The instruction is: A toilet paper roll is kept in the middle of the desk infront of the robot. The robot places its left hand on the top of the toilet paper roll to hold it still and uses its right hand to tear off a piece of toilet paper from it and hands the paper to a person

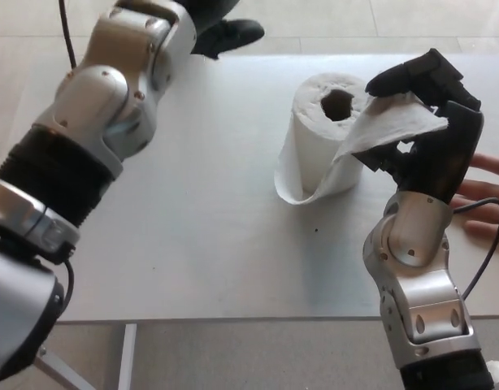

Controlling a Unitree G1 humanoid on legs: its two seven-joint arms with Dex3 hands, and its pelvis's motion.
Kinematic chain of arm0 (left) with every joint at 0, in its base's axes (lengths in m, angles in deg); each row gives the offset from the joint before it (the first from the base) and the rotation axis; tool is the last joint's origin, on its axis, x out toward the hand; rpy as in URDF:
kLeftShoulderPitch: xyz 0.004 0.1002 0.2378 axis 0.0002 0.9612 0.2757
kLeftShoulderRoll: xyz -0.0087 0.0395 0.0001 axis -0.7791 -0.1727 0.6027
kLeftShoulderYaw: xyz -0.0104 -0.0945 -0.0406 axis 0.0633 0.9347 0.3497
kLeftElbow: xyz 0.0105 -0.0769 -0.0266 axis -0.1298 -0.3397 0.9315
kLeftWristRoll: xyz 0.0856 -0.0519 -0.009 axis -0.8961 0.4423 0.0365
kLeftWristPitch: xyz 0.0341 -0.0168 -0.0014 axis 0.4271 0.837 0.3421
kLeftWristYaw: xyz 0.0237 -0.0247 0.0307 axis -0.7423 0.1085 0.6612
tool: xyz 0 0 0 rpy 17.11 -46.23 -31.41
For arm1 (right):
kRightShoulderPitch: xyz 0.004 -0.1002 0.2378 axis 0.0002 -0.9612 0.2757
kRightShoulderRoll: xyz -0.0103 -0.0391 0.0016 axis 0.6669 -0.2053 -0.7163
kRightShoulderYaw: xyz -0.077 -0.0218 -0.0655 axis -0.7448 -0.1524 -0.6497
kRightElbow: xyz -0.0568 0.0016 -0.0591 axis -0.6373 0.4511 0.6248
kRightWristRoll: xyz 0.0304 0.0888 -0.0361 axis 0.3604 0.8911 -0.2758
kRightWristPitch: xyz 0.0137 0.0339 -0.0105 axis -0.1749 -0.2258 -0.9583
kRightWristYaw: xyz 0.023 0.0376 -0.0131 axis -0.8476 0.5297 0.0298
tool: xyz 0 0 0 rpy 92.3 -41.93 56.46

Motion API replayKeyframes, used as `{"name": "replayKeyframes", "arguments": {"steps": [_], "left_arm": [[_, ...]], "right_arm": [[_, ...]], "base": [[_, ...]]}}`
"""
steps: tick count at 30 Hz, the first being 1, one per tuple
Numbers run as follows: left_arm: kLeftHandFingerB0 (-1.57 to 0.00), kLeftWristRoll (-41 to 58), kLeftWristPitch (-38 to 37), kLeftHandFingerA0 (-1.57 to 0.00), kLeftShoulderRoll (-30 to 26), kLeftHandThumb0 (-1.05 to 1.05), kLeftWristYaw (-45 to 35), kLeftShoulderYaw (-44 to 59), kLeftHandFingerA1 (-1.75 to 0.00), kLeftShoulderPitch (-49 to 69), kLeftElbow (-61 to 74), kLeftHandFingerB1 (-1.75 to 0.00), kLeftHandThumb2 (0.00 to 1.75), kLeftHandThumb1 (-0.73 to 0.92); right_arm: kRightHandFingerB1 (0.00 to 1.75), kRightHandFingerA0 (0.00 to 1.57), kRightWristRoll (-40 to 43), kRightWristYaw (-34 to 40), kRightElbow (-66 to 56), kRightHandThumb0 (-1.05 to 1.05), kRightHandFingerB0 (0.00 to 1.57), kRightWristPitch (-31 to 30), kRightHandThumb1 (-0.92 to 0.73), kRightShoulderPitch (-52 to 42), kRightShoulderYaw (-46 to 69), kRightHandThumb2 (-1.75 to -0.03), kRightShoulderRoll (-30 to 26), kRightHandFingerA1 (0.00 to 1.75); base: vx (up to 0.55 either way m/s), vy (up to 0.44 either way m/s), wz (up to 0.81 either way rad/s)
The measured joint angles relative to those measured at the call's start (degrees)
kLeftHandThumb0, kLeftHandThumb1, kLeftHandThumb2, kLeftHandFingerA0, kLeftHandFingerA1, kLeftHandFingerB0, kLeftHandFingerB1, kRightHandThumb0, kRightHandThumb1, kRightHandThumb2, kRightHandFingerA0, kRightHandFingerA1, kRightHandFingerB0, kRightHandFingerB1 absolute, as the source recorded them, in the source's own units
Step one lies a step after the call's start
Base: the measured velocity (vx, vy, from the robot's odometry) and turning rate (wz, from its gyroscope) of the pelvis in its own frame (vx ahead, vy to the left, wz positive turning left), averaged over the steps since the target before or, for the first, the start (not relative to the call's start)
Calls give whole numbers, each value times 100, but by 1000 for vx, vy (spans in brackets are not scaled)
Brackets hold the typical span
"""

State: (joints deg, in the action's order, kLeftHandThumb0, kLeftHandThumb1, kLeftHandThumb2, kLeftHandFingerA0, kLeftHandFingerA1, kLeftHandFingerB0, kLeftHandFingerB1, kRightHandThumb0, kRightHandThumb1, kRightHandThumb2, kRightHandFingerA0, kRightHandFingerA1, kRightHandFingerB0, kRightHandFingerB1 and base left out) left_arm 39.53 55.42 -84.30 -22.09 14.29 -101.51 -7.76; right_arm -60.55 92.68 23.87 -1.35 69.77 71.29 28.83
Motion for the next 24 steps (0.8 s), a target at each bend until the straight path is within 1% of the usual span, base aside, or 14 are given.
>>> {"name": "replayKeyframes", "arguments": {"steps": [2, 3, 5, 7, 8, 9, 11, 16, 18, 19, 20, 21, 22, 24], "left_arm": [[-43, 5, -59, -81, -4, -61, 14, 25, -71, -159, -26, -47, 66, 89], [-41, 8, -75, -62, 0, -63, 17, 37, -64, -195, -30, -45, 67, 92], [-41, 10, -76, -58, 65, -64, 18, 58, -65, -245, -36, -43, 67, 91], [-43, 10, -66, -60, 195, -64, 21, 65, -62, -232, -19, -44, 67, 90], [-34, 11, -64, -73, 245, -60, 26, 67, -97, -207, -4, -57, 111, 71], [-44, 18, -59, -68, 317, -63, 39, 74, -68, -153, 26, -42, 66, 89], [-44, 18, -25, -61, 500, -63, 51, 52, -55, 26, 96, -43, 67, 89], [-45, 29, -9, -55, 860, -63, 166, 11, -56, 528, 78, -43, 67, 88], [-44, 31, 8, -52, 988, -63, 225, 9, -53, 655, 33, -42, 66, 89], [-42, 33, 37, -51, 1074, -63, 236, 8, -51, 715, 10, -41, 66, 90], [-47, 34, 50, -56, 1125, -64, 242, 8, -60, 742, 0, -43, 66, 88], [-48, 33, 53, -58, 1169, -66, 247, 8, -62, 757, -11, -44, 66, 89], [-47, 28, 52, -56, 1235, -64, 303, 8, -58, 763, -50, -43, 66, 89], [-46, 25, 52, -53, 1375, -64, 407, 2, -56, 762, -165, -44, 67, 90]], "right_arm": [[155, 116, 6, -9, 0, -26, 104, 0, -26, -36, -15, -157, 0, 168], [152, 116, 6, -12, -1, -25, 105, 0, -27, -40, -20, -154, -1, 166], [153, 116, 3, -14, -1, -25, 104, -1, -29, -50, -28, -153, -5, 166], [153, 116, -3, -29, -1, -26, 104, -5, -28, -55, -58, -153, -8, 166], [153, 116, -4, -33, -1, -25, 104, -8, -28, -56, -71, -153, -8, 165], [153, 115, -8, -37, 0, -25, 104, -11, -27, -56, -83, -155, -9, 166], [152, 116, -5, -47, 0, -26, 105, -24, -26, -56, -99, -155, -9, 164], [141, 122, 2, -59, 39, -28, 112, -27, -28, -55, -151, -149, -11, 156], [142, 122, 23, -73, 59, -29, 110, -23, -29, -56, -150, -146, -11, 157], [140, 123, 35, -82, 85, -32, 112, -8, -31, -56, -148, -140, -10, 155], [128, 136, 39, -86, 99, -25, 122, -3, -41, -56, -148, -116, -10, 139], [145, 118, 38, -84, 110, -24, 107, -3, -38, -56, -147, -125, -10, 163], [128, 134, 42, -72, 116, -23, 120, -5, -40, -59, -128, -115, -10, 138], [128, 134, 41, -37, 166, -24, 121, -5, -42, -67, -86, -116, -11, 138]], "base": [[0, 0, 0], [0, 0, 0], [0, 0, 0], [0, 0, 0], [0, 0, 0], [0, 0, 0], [0, 0, 0], [0, 0, 0], [0, 0, 0], [0, 0, 0], [0, 0, 0], [0, 0, 0], [0, 0, 0], [0, 0, 0]]}}
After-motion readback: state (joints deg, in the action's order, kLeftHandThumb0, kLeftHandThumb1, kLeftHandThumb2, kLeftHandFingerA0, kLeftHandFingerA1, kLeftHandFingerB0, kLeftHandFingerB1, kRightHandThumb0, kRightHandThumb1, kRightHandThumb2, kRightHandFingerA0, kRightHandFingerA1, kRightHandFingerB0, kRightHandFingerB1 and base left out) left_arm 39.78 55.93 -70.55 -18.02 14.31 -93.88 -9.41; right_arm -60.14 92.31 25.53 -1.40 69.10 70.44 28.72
